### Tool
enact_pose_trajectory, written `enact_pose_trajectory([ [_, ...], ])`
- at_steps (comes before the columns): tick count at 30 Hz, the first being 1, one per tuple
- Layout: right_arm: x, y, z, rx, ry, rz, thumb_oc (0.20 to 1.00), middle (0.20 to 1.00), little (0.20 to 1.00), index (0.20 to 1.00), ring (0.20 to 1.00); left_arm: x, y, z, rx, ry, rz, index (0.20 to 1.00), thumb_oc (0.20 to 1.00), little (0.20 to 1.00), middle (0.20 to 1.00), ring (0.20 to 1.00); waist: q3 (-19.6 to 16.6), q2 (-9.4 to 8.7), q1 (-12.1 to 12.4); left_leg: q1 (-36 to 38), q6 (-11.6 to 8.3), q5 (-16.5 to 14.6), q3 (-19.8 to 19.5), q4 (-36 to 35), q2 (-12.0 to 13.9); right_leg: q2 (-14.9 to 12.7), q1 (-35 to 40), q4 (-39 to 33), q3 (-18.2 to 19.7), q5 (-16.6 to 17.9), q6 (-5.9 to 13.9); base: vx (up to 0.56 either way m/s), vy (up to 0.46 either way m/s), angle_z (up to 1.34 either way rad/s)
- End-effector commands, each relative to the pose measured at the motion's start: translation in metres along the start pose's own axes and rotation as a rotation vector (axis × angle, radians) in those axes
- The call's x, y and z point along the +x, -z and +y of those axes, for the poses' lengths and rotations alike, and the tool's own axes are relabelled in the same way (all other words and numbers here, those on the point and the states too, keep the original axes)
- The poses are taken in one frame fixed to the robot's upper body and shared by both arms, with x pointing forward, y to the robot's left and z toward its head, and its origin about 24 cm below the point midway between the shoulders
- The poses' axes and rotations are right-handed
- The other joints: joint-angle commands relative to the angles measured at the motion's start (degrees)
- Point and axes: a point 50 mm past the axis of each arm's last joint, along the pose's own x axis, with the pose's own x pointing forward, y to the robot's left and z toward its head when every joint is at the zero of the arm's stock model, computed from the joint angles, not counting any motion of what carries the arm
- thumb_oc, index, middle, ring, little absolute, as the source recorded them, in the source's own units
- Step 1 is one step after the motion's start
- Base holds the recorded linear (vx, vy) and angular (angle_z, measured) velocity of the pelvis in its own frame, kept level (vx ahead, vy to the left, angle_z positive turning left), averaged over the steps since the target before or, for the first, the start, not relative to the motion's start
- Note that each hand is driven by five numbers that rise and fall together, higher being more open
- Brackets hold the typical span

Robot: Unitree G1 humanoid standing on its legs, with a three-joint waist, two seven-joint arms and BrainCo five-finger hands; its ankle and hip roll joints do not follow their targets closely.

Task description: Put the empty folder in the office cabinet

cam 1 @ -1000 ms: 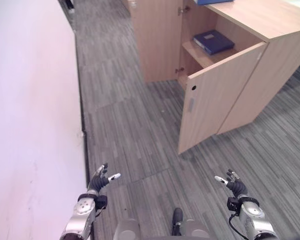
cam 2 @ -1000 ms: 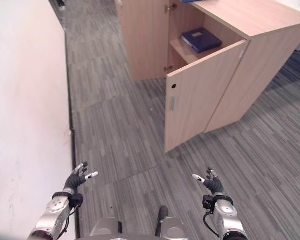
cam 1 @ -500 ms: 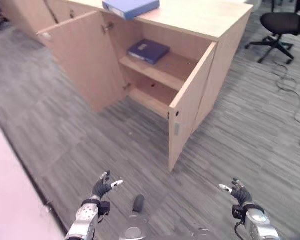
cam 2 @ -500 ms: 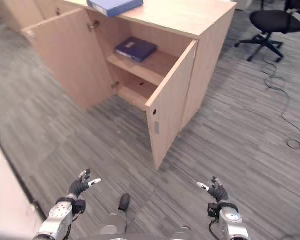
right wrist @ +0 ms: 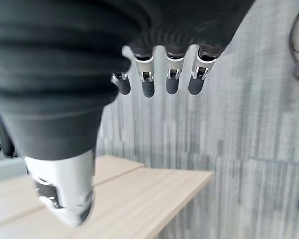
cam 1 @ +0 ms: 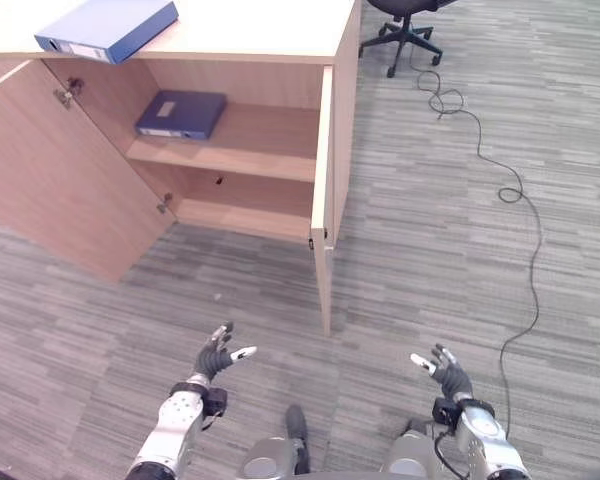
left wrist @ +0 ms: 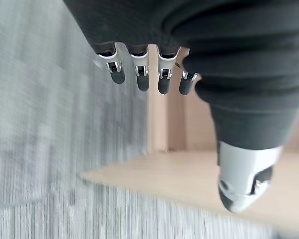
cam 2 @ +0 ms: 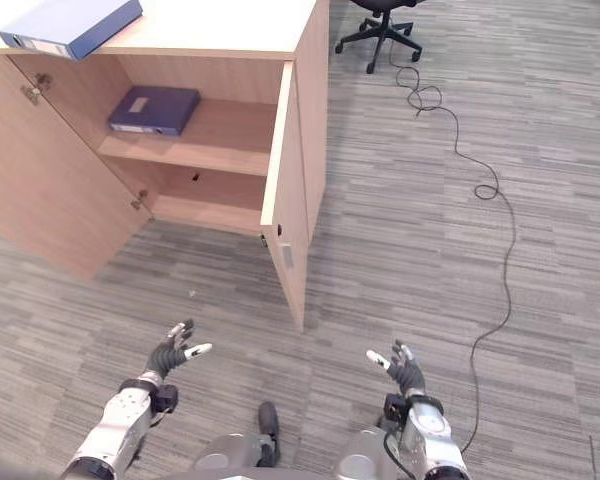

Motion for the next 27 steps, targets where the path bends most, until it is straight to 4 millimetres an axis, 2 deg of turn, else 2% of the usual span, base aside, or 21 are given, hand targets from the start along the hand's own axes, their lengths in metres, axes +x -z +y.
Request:
enact_pose_trajectory([
  [1, 0.003, -0.014, -0.012, -0.056, 0.018, -0.047, 1.000, 1.000, 1.000, 1.000, 1.000, -0.005, -0.004, 0.020, -0.013, -0.058, -0.030, 1.000, 1.000, 1.000, 1.000, 1.000, -0.1, -1.20, 3.4, -3.2, -3.45, 1.8, -0.5, -2.1, 1.9, 10.3, 12.3, -11.0, 0.1, -2.6, -2.75, -0.13, -0.025, -1.62],
  [3, 0.002, -0.009, -0.015, -0.037, 0.029, -0.034, 1.000, 1.000, 1.000, 1.000, 1.000, -0.005, -0.003, 0.016, -0.036, -0.052, -0.029, 1.000, 1.000, 1.000, 1.000, 1.000, -0.2, -1.37, 3.0, -4.5, -3.30, 1.7, 0.3, -0.3, 1.0, 12.0, 13.8, -17.1, 6.2, -2.5, -4.47, -0.05, -0.001, -0.95],
  [5, 0.001, -0.008, -0.021, -0.042, 0.042, -0.026, 1.000, 1.000, 1.000, 1.000, 1.000, -0.003, -0.003, 0.012, -0.051, -0.044, -0.035, 1.000, 1.000, 1.000, 1.000, 1.000, -0.1, -0.98, 2.7, -5.7, -3.64, 0.8, 0.3, 2.6, 0.6, 12.3, 15.2, -20.8, 7.7, -2.3, -5.35, -0.04, 0.029, -0.20],
  [6, 0.000, -0.008, -0.025, -0.054, 0.044, -0.025, 1.000, 1.000, 1.000, 1.000, 1.000, -0.002, -0.005, 0.011, -0.052, -0.038, -0.041, 1.000, 1.000, 1.000, 1.000, 1.000, 0.6, -0.80, 2.4, -6.8, -4.07, 0.5, -1.0, 5.4, 0.7, 12.1, 15.1, -20.9, 8.7, -2.3, -5.84, -0.07, 0.016, -0.34],
  [8, 0.000, -0.012, -0.030, -0.082, 0.047, -0.030, 1.000, 1.000, 1.000, 1.000, 1.000, 0.000, -0.009, 0.009, -0.061, -0.038, -0.059, 1.000, 1.000, 1.000, 1.000, 1.000, 1.8, -0.46, 2.2, -8.4, -5.31, 0.1, -5.3, 8.3, 0.9, 11.9, 14.9, -20.8, 9.9, -2.6, -6.50, -0.11, 0.083, -0.07],
  [9, -0.001, -0.013, -0.038, -0.110, 0.061, -0.017, 1.000, 1.000, 1.000, 1.000, 1.000, 0.002, -0.014, 0.007, -0.053, -0.028, -0.073, 1.000, 1.000, 1.000, 1.000, 1.000, 2.4, -0.42, 1.7, -8.7, -6.63, -0.5, -11.4, 9.1, 1.3, 11.2, 14.6, -19.8, 10.5, -2.9, -6.63, -0.13, 0.259, -0.22],
  [10, -0.002, -0.014, -0.046, -0.115, 0.085, -0.013, 1.000, 1.000, 1.000, 1.000, 1.000, 0.003, -0.016, 0.006, -0.038, -0.012, -0.079, 1.000, 1.000, 1.000, 1.000, 1.000, 2.0, -0.80, 1.0, -8.9, -7.35, 1.1, -13.9, 8.6, 5.3, 9.5, 14.4, -19.7, 10.6, -2.2, -5.82, -0.10, 0.332, -0.41],
  [13, -0.004, -0.012, -0.055, -0.104, 0.112, -0.003, 1.000, 1.000, 1.000, 1.000, 1.000, 0.004, -0.017, 0.007, -0.036, -0.018, -0.079, 1.000, 1.000, 1.000, 1.000, 1.000, 0.8, -1.11, -0.4, -6.5, -8.33, 5.7, -13.9, 4.8, 13.7, 6.7, 13.7, -19.0, 10.1, -1.6, -4.13, 0.01, 0.373, -0.09],
  [14, -0.004, -0.012, -0.056, -0.101, 0.115, -0.002, 1.000, 1.000, 1.000, 1.000, 1.000, 0.004, -0.016, 0.007, -0.037, -0.022, -0.075, 1.000, 1.000, 1.000, 1.000, 1.000, 0.4, -1.08, -0.6, -4.8, -9.01, 7.3, -13.5, 2.3, 15.7, 6.2, 13.4, -18.3, 10.4, -1.7, -3.63, 0.06, 0.408, 0.29],
  [16, -0.006, -0.012, -0.057, -0.106, 0.113, -0.001, 1.000, 1.000, 1.000, 1.000, 1.000, 0.005, -0.017, 0.009, -0.036, -0.034, -0.079, 1.000, 1.000, 1.000, 1.000, 1.000, -0.3, -0.97, -0.6, -3.3, -10.75, 11.5, -15.3, -0.5, 19.5, 4.6, 12.8, -16.8, 11.1, -1.6, -2.36, 0.07, 0.516, 0.23],
  [17, -0.006, -0.011, -0.058, -0.125, 0.111, 0.011, 1.000, 1.000, 1.000, 1.000, 1.000, 0.006, -0.017, 0.010, -0.029, -0.042, -0.078, 1.000, 1.000, 1.000, 1.000, 1.000, -0.8, -0.88, -0.6, -2.4, -12.61, 14.7, -18.6, -2.3, 22.2, 3.0, 12.1, -15.3, 12.2, -1.5, -0.92, 0.07, 0.641, 0.14],
  [19, -0.005, -0.010, -0.060, -0.144, 0.109, 0.025, 1.000, 1.000, 1.000, 1.000, 1.000, 0.006, -0.018, 0.012, -0.029, -0.047, -0.081, 1.000, 1.000, 1.000, 1.000, 1.000, -1.4, -0.81, 0.0, -1.3, -14.75, 15.6, -23.0, -2.9, 23.5, 1.0, 11.4, -14.4, 13.5, -0.9, 0.81, 0.05, 0.597, 0.19],
  [21, -0.005, -0.008, -0.061, -0.148, 0.107, 0.038, 1.000, 1.000, 1.000, 1.000, 1.000, 0.005, -0.018, 0.012, -0.035, -0.042, -0.085, 1.000, 1.000, 1.000, 1.000, 1.000, -2.3, -0.95, 0.1, -1.3, -15.28, 13.4, -26.4, -2.8, 22.7, -1.4, 12.2, -14.7, 14.0, -0.2, 2.77, 0.06, 0.483, 0.24],
  [22, -0.005, -0.009, -0.061, -0.147, 0.109, 0.036, 1.000, 1.000, 1.000, 1.000, 1.000, 0.006, -0.017, 0.011, -0.038, -0.036, -0.081, 1.000, 1.000, 1.000, 1.000, 1.000, -2.6, -1.16, 0.0, -1.5, -15.28, 11.5, -25.3, -2.7, 22.2, -2.8, 12.6, -15.0, 13.5, 0.8, 3.70, 0.03, 0.327, 0.30],
  [23, -0.004, -0.009, -0.061, -0.147, 0.109, 0.035, 1.000, 1.000, 1.000, 1.000, 1.000, 0.006, -0.018, 0.011, -0.038, -0.036, -0.082, 1.000, 1.000, 1.000, 1.000, 1.000, -2.5, -1.31, 0.0, -1.5, -15.28, 11.3, -25.2, -2.5, 22.0, -3.0, 12.6, -15.1, 13.5, 0.9, 3.81, -0.01, 0.454, 0.35],
  [24, -0.004, -0.008, -0.060, -0.129, 0.111, 0.044, 1.000, 1.000, 1.000, 1.000, 1.000, 0.006, -0.020, 0.011, -0.034, -0.019, -0.089, 1.000, 1.000, 1.000, 1.000, 1.000, -3.2, -1.86, 0.2, -2.0, -15.28, 6.2, -22.4, -1.8, 20.6, -5.9, 13.5, -16.9, 12.8, 4.2, 4.72, -0.01, 0.293, 0.33],
  [25, -0.005, -0.007, -0.060, -0.129, 0.111, 0.045, 1.000, 1.000, 1.000, 1.000, 1.000, 0.006, -0.020, 0.011, -0.033, -0.019, -0.089, 1.000, 1.000, 1.000, 1.000, 1.000, -3.2, -1.97, 0.3, -2.1, -15.28, 6.0, -22.3, -1.5, 20.5, -6.0, 13.6, -17.1, 12.9, 4.3, 4.72, 0.00, 0.440, 0.31],
  [26, -0.005, -0.006, -0.060, -0.121, 0.114, 0.048, 1.000, 1.000, 1.000, 1.000, 1.000, 0.006, -0.021, 0.012, -0.022, -0.009, -0.091, 1.000, 1.000, 1.000, 1.000, 1.000, -3.5, -2.51, 0.5, -2.1, -15.28, 4.3, -21.5, -1.3, 19.6, -7.5, 14.0, -18.2, 12.4, 7.3, 4.72, 0.01, 0.306, 0.43],
  [27, -0.006, -0.004, -0.060, -0.108, 0.118, 0.049, 1.000, 1.000, 1.000, 1.000, 1.000, 0.006, -0.023, 0.013, -0.011, -0.001, -0.098, 1.000, 1.000, 1.000, 1.000, 1.000, -3.6, -3.04, 0.7, -2.0, -15.28, 2.3, -20.6, -1.2, 18.4, -9.3, 14.0, -19.4, 12.0, 12.0, 4.72, -0.01, 0.402, 0.67],
])
